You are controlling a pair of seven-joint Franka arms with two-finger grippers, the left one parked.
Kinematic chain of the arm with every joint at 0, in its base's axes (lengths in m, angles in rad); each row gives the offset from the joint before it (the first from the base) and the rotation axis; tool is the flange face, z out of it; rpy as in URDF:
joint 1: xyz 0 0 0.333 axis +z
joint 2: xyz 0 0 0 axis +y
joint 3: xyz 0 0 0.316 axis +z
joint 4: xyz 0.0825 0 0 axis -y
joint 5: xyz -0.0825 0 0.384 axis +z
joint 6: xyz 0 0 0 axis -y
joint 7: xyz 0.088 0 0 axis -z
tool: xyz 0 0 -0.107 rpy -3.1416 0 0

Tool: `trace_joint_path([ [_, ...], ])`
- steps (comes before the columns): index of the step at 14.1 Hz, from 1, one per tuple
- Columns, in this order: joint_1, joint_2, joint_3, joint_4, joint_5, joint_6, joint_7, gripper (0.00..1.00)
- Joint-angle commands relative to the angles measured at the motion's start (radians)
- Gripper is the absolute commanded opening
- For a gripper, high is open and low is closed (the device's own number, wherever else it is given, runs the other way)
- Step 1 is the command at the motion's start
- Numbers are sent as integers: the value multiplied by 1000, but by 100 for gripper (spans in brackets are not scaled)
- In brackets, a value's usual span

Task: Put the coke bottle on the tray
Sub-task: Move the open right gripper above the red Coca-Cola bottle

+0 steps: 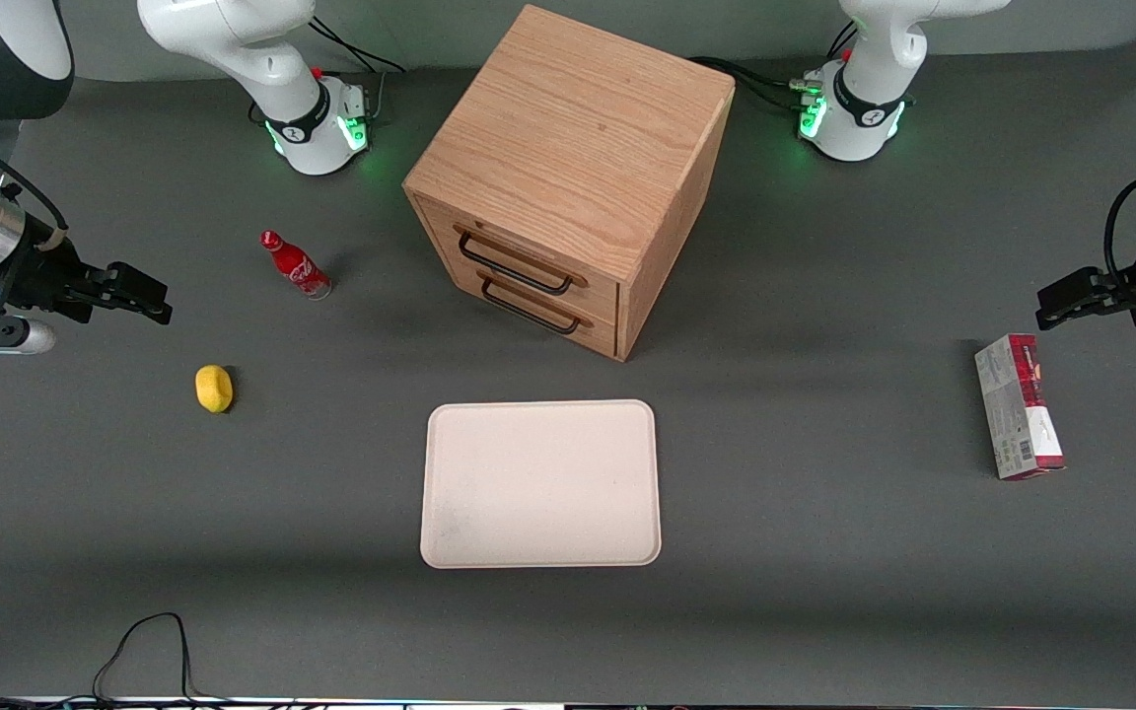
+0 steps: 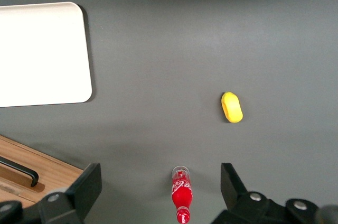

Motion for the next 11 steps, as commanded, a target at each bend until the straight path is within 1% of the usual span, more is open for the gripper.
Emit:
trace_joint_path([
  [1,-2,-1,0,21,18,-33,22,100],
  [3,-4,-7,-2,19,20,-102,19,100],
  [4,-4,-21,-3,7,18,-111,9,100],
  [5,-4,-48,-3,-33,18,-133,7,100],
  [7,-2,-161,-5,-189,12,-115,6,100],
  [9,-2,-304,-6,-391,6,-37,6,100],
  [11,-2,-440,-6,-610,-29,67,7,100],
])
